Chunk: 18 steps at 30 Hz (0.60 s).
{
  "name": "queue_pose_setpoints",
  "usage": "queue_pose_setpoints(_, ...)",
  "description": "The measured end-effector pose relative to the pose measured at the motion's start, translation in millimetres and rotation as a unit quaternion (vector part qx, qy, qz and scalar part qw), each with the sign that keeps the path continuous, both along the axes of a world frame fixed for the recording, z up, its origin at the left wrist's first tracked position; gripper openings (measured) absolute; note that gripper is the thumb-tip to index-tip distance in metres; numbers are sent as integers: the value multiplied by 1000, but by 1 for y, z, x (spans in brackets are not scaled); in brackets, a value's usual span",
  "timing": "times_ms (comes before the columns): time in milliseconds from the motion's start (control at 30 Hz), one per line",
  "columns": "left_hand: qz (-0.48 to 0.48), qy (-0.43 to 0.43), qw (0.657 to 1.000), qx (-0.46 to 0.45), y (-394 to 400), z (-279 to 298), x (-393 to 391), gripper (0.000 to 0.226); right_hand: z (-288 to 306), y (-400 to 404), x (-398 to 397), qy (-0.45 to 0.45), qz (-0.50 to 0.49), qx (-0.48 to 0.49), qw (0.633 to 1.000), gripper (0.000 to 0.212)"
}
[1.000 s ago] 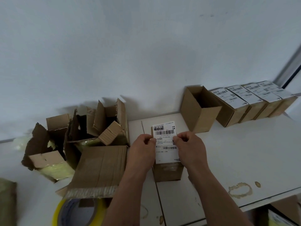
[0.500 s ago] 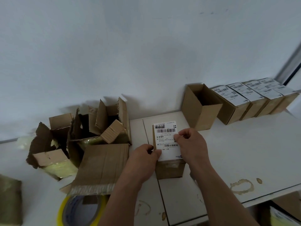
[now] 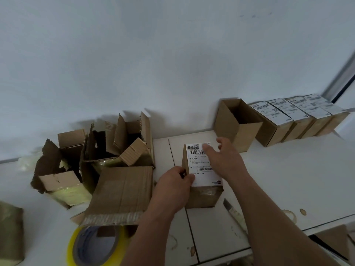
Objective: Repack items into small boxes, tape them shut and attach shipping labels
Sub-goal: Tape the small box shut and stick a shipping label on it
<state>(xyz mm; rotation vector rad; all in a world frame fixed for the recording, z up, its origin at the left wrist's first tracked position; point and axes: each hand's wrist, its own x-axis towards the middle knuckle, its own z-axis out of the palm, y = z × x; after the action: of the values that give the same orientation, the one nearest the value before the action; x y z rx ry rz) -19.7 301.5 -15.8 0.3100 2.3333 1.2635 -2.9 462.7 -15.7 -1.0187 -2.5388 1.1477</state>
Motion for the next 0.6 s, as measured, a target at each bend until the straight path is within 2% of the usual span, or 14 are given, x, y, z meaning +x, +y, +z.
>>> queue_pose_setpoints(100, -2, 3, 1000, -7, 1, 1, 1, 31, 10, -6, -20, -64, 44, 72, 994, 79)
queue_pose_setpoints(167, -2, 1, 1000, -11, 0, 1, 0, 32, 7, -10, -30, -100, 61, 92, 989, 79)
queue_pose_setpoints(233, -5, 2, 1000, -17, -2, 1, 0, 34, -2, -14, -35, -136, 84, 112, 981, 71)
queue_pose_setpoints(333, -15, 6, 1000, -19, -5, 0, 0, 36, -9, -16, -35, -176, 139, 148, 963, 48)
queue_pose_setpoints(400, -16, 3, 1000, -15, -5, -1, 0, 36, -7, -16, -33, -165, 138, 137, 967, 40)
queue_pose_setpoints(600, -12, -12, 1000, -6, -1, -3, 1, 37, -5, -17, -29, -138, 110, 128, 976, 54)
